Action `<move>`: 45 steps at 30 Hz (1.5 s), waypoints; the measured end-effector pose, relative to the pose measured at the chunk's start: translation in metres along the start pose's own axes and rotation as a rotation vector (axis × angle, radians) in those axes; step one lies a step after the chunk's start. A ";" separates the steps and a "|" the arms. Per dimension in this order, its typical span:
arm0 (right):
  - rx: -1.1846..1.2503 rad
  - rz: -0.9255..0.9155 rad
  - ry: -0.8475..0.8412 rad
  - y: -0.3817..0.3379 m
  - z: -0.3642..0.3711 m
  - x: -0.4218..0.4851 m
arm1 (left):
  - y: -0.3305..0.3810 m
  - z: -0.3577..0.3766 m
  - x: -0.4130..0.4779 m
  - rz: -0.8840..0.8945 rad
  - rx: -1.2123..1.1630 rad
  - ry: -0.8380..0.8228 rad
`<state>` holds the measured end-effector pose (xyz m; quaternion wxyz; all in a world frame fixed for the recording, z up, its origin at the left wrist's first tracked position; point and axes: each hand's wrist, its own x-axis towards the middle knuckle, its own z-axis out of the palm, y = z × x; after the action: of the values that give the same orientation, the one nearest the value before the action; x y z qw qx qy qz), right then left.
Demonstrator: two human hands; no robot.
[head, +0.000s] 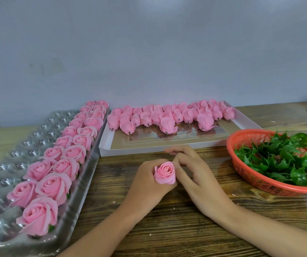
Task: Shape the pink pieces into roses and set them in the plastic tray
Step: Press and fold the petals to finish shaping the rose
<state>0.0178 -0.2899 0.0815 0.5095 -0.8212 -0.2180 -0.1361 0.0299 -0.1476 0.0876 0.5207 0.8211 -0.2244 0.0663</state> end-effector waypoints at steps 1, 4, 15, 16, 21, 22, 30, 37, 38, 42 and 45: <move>-0.001 0.006 0.003 0.001 0.000 0.000 | 0.000 0.000 0.000 -0.004 -0.005 0.002; 0.052 -0.021 0.100 0.004 -0.001 -0.001 | 0.000 0.000 -0.001 -0.032 -0.021 -0.002; -0.076 -0.245 0.024 -0.005 0.000 -0.004 | -0.009 0.008 -0.001 0.005 0.295 -0.014; -0.082 -0.236 0.035 -0.004 0.000 -0.003 | -0.008 0.006 -0.002 0.022 0.294 -0.005; -0.091 -0.207 0.053 -0.002 0.002 -0.003 | -0.006 0.008 -0.004 0.069 0.358 -0.002; -0.098 -0.205 0.054 -0.001 0.001 -0.003 | -0.006 0.008 -0.005 0.071 0.367 -0.007; -0.281 -0.358 0.064 0.001 -0.002 -0.003 | -0.015 0.010 0.002 -0.061 0.346 -0.010; -0.321 -0.438 0.070 0.001 -0.003 -0.002 | -0.014 0.003 0.001 -0.111 0.125 0.000; -0.305 -0.423 0.063 0.000 -0.003 -0.002 | -0.013 0.003 0.002 -0.085 0.155 -0.019; -0.202 -0.314 0.065 -0.001 -0.004 -0.003 | -0.010 0.002 0.004 -0.044 0.172 -0.076; -0.165 -0.273 0.078 -0.001 -0.005 -0.003 | -0.010 0.005 0.004 -0.038 0.193 -0.082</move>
<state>0.0150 -0.2940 0.0833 0.4251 -0.8171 -0.2959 -0.2532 0.0375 -0.1495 0.0789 0.4307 0.8735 -0.2225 0.0440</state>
